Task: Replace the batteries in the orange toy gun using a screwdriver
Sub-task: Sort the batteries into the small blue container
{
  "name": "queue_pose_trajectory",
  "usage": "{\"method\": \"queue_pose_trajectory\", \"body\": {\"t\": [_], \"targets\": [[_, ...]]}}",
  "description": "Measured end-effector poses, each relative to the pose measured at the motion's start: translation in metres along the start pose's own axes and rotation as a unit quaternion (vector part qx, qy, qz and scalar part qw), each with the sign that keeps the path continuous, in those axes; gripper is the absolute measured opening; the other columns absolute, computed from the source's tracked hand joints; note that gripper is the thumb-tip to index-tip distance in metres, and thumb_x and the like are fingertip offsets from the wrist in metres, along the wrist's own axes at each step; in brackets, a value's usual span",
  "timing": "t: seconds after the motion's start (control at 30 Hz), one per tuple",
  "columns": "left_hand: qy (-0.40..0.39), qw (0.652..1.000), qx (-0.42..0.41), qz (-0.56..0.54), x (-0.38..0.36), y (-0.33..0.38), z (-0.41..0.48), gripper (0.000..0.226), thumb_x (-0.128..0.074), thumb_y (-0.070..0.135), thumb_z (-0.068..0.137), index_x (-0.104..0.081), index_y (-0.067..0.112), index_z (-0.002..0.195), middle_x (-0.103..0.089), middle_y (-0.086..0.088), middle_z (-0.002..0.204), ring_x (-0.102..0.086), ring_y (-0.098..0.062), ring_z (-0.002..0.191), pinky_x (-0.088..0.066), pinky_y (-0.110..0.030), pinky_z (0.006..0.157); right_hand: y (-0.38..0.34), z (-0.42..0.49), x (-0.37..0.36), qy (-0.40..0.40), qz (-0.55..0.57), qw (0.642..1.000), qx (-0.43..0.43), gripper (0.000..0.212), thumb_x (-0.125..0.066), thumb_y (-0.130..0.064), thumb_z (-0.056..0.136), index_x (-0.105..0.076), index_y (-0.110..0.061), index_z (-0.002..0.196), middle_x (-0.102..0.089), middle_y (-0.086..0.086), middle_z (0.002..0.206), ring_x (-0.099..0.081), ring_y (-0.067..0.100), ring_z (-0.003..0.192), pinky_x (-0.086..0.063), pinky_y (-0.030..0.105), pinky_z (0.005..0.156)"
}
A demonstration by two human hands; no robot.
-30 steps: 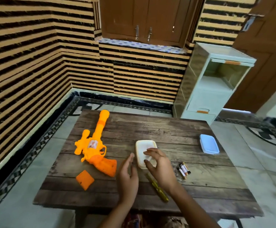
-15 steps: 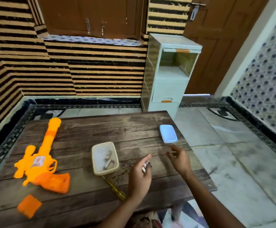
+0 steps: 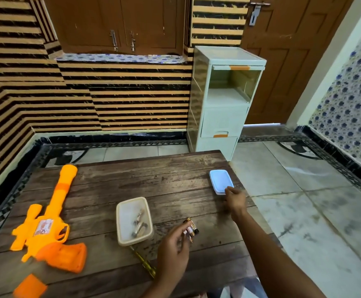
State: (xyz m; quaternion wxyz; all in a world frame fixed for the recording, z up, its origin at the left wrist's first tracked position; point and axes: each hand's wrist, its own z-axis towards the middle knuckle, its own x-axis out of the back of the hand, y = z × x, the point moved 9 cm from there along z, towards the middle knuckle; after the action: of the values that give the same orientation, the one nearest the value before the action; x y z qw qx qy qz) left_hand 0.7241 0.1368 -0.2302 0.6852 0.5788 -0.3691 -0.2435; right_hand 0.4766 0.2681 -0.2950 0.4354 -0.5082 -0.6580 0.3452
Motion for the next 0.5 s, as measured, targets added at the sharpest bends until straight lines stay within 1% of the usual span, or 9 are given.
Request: {"method": "queue_pose_trajectory", "body": {"t": [0.03, 0.07, 0.13, 0.23, 0.27, 0.33, 0.4, 0.43, 0.5], "targets": [[0.001, 1.0, -0.004, 0.004, 0.001, 0.0, 0.0, 0.054, -0.055, 0.016, 0.083, -0.055, 0.067, 0.099, -0.058, 0.035, 0.113, -0.06, 0.0, 0.106, -0.052, -0.038, 0.091, -0.003, -0.003, 0.01, 0.04, -0.004, 0.999, 0.01, 0.029, -0.059, -0.018, 0.089, -0.063, 0.001, 0.111, -0.058, 0.011, 0.093, -0.056, 0.025, 0.084, -0.047, 0.039, 0.083], [0.004, 1.0, -0.008, 0.012, 0.002, 0.0, 0.001, 0.056, -0.056, 0.013, 0.084, -0.055, 0.067, 0.099, -0.057, 0.035, 0.114, -0.059, 0.0, 0.106, -0.051, -0.036, 0.092, -0.006, -0.011, 0.022, 0.077, -0.007, 0.997, 0.015, 0.028, -0.063, -0.02, 0.086, -0.065, 0.002, 0.103, -0.06, 0.011, 0.091, -0.058, 0.028, 0.087, -0.047, 0.04, 0.086], [0.007, 0.999, -0.029, 0.028, 0.003, 0.005, 0.0, 0.054, -0.054, 0.015, 0.083, -0.054, 0.066, 0.1, -0.055, 0.035, 0.116, -0.058, 0.002, 0.107, -0.049, -0.029, 0.094, -0.01, -0.028, 0.041, 0.114, -0.013, 0.993, 0.024, 0.025, -0.069, -0.022, 0.082, -0.065, 0.0, 0.091, -0.063, 0.011, 0.087, -0.059, 0.028, 0.087, -0.046, 0.035, 0.082], [0.007, 0.996, -0.067, 0.052, 0.0, 0.013, -0.002, 0.049, -0.051, 0.021, 0.079, -0.055, 0.065, 0.102, -0.054, 0.037, 0.117, -0.058, 0.005, 0.104, -0.047, -0.019, 0.091, -0.006, -0.044, 0.06, 0.104, -0.027, 0.994, 0.037, 0.012, -0.068, -0.013, 0.078, -0.058, -0.007, 0.075, -0.062, 0.012, 0.082, -0.057, 0.028, 0.08, -0.041, 0.03, 0.074], [0.0, 0.995, -0.077, 0.06, -0.003, 0.015, -0.002, 0.043, -0.05, 0.025, 0.08, -0.057, 0.061, 0.104, -0.054, 0.038, 0.116, -0.057, 0.006, 0.104, -0.046, -0.017, 0.09, -0.006, -0.049, 0.066, 0.101, -0.027, 0.993, 0.048, 0.016, -0.065, -0.009, 0.078, -0.052, -0.01, 0.069, -0.059, 0.011, 0.078, -0.054, 0.027, 0.076, -0.039, 0.029, 0.073], [-0.023, 0.991, -0.098, 0.084, -0.011, 0.018, -0.006, 0.037, -0.044, 0.031, 0.082, -0.062, 0.046, 0.111, -0.055, 0.036, 0.115, -0.052, 0.009, 0.11, -0.042, -0.015, 0.095, -0.002, -0.063, 0.08, 0.098, -0.033, 0.992, 0.07, 0.025, -0.06, -0.005, 0.079, -0.043, -0.013, 0.063, -0.053, 0.01, 0.072, -0.047, 0.026, 0.07, -0.035, 0.029, 0.068], [-0.05, 0.985, -0.116, 0.12, -0.018, 0.021, -0.01, 0.038, -0.044, 0.025, 0.085, -0.062, 0.03, 0.118, -0.049, 0.031, 0.123, -0.045, 0.011, 0.117, -0.037, -0.012, 0.1, 0.01, -0.075, 0.093, 0.086, -0.029, 0.992, 0.083, 0.026, -0.057, -0.001, 0.08, -0.041, -0.014, 0.063, -0.047, 0.008, 0.067, -0.042, 0.023, 0.067, -0.033, 0.031, 0.065], [-0.064, 0.98, -0.125, 0.138, -0.022, 0.023, -0.01, 0.039, -0.045, 0.022, 0.086, -0.06, 0.025, 0.121, -0.049, 0.026, 0.126, -0.044, 0.01, 0.119, -0.037, -0.013, 0.101, 0.015, -0.08, 0.098, 0.083, -0.031, 0.992, 0.087, 0.027, -0.055, 0.001, 0.08, -0.04, -0.014, 0.063, -0.044, 0.005, 0.064, -0.04, 0.021, 0.065, -0.032, 0.032, 0.063], [-0.102, 0.97, -0.143, 0.169, -0.031, 0.026, -0.016, 0.041, -0.044, 0.022, 0.087, -0.057, 0.024, 0.126, -0.048, 0.018, 0.132, -0.042, 0.006, 0.122, -0.038, -0.016, 0.103, 0.025, -0.092, 0.108, 0.069, -0.04, 0.991, 0.104, 0.031, -0.053, 0.005, 0.08, -0.037, -0.013, 0.061, -0.037, 0.003, 0.059, -0.034, 0.018, 0.06, -0.029, 0.032, 0.063]]}}
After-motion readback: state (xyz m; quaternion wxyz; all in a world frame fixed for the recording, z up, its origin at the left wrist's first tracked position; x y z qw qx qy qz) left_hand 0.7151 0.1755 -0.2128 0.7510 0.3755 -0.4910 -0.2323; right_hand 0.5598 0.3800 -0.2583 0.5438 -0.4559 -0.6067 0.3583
